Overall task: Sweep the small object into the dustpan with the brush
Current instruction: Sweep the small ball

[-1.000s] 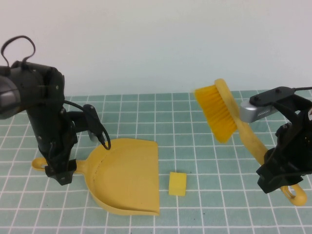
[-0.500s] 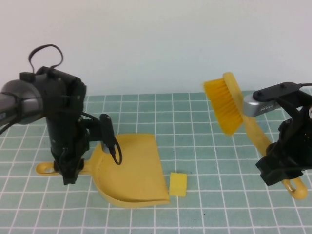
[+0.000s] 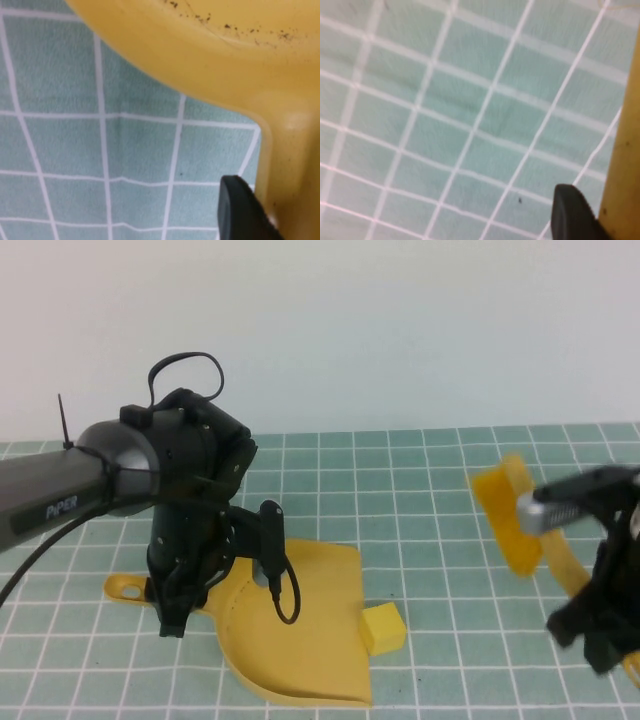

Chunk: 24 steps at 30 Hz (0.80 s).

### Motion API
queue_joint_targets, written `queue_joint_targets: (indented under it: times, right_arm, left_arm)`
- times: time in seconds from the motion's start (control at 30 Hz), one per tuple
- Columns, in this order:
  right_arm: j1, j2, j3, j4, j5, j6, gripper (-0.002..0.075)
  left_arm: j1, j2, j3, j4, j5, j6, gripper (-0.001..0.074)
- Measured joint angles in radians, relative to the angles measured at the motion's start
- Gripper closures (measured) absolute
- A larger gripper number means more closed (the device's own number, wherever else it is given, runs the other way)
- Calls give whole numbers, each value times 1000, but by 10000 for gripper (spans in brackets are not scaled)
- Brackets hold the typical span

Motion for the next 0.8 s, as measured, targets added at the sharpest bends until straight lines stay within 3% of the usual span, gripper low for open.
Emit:
queue_joint_targets:
  times: [0.27, 0.8]
  right_arm:
    - [76, 69, 170, 20, -132, 62, 559]
    - [176, 207, 178, 122, -279, 95, 560]
  left_arm:
    - [-3, 0, 0, -49, -41, 0, 735]
    - [-3, 0, 0, -112, -90, -11, 735]
